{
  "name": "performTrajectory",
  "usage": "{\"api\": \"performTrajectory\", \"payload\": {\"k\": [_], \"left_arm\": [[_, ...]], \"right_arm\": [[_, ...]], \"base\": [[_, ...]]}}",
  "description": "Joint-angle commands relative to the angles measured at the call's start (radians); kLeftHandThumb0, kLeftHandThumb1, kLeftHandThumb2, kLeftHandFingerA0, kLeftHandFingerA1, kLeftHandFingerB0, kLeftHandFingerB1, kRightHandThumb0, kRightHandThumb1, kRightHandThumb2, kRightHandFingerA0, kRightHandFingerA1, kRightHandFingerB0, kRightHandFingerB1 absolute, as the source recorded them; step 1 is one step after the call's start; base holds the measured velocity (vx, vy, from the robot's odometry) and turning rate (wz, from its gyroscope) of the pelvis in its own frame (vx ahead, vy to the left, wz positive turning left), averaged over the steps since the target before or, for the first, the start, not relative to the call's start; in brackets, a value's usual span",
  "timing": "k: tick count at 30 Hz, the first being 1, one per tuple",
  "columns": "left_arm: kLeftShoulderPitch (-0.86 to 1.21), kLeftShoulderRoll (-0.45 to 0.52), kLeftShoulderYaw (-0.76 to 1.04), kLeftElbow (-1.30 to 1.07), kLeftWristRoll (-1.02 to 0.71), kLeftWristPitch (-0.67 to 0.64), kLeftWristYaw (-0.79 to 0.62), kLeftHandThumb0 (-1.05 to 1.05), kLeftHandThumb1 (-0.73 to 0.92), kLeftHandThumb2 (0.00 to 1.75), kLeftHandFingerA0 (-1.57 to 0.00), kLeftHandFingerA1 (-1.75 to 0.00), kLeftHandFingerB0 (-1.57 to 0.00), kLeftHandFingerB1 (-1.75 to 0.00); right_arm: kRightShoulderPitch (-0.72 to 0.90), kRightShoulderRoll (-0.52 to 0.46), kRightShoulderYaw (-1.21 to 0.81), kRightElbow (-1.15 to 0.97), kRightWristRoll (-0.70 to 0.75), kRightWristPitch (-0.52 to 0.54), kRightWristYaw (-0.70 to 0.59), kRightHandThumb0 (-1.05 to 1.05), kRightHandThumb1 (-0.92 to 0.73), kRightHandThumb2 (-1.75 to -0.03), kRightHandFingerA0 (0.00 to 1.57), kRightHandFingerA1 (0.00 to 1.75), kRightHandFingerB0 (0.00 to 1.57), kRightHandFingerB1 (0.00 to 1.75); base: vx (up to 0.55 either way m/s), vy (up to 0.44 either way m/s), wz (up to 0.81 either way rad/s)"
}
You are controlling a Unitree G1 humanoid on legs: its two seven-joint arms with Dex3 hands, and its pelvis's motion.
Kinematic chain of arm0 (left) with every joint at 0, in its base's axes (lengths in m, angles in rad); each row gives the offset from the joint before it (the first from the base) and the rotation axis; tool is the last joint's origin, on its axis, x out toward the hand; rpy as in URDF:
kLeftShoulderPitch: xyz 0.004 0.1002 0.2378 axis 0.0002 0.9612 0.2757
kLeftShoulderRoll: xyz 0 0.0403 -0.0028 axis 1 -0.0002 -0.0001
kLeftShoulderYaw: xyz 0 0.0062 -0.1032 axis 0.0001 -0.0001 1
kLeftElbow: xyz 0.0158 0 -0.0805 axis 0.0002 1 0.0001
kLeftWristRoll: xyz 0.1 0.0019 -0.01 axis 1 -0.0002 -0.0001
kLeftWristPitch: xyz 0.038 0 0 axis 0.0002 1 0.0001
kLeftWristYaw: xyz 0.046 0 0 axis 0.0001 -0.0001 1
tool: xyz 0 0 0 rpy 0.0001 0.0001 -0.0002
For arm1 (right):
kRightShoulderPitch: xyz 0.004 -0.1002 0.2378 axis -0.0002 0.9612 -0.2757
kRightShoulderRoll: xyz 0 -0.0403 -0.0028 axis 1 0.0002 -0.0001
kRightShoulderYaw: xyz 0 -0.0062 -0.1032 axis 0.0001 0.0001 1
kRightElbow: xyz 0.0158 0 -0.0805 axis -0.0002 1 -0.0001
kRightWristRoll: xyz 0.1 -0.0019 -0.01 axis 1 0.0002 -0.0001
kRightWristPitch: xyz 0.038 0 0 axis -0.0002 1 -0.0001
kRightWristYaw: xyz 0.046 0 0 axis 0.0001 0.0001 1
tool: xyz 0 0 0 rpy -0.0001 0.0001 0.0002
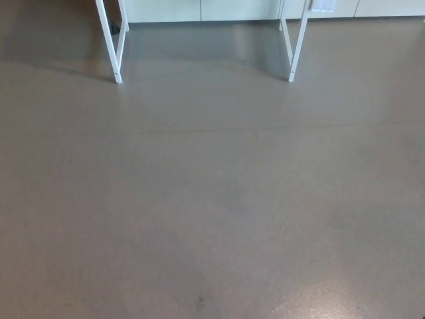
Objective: The robot walk towards a table in front and uses its left hand to pick up the pot from the base and pour water to the cup on the right hand side
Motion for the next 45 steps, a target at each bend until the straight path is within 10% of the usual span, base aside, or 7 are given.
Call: {"api": "performTrajectory", "payload": {"k": [1,45], "left_arm": [[-0.056,0.051,0.142,0.058,-0.197,-0.007,-0.158,0.1,0.43,0.88,-0.31,-0.57,-0.22,-0.51],[-0.144,0.092,0.091,0.123,-0.218,-0.038,-0.202,0.06,0.45,0.89,-0.34,-0.58,-0.22,-0.51]], "right_arm": [[-0.016,0.02,-0.121,-0.043,0.222,0.099,0.104,-0.16,-0.78,-0.64,0.17,0.49,0.0,0.2],[-0.034,0.01,-0.121,-0.071,0.281,0.123,0.074,-0.22,-0.75,-0.62,0.16,0.44,0.0,0.26]], "base": [[0.0,-0.004,0.1],[0.25,0.042,0.03]]}}
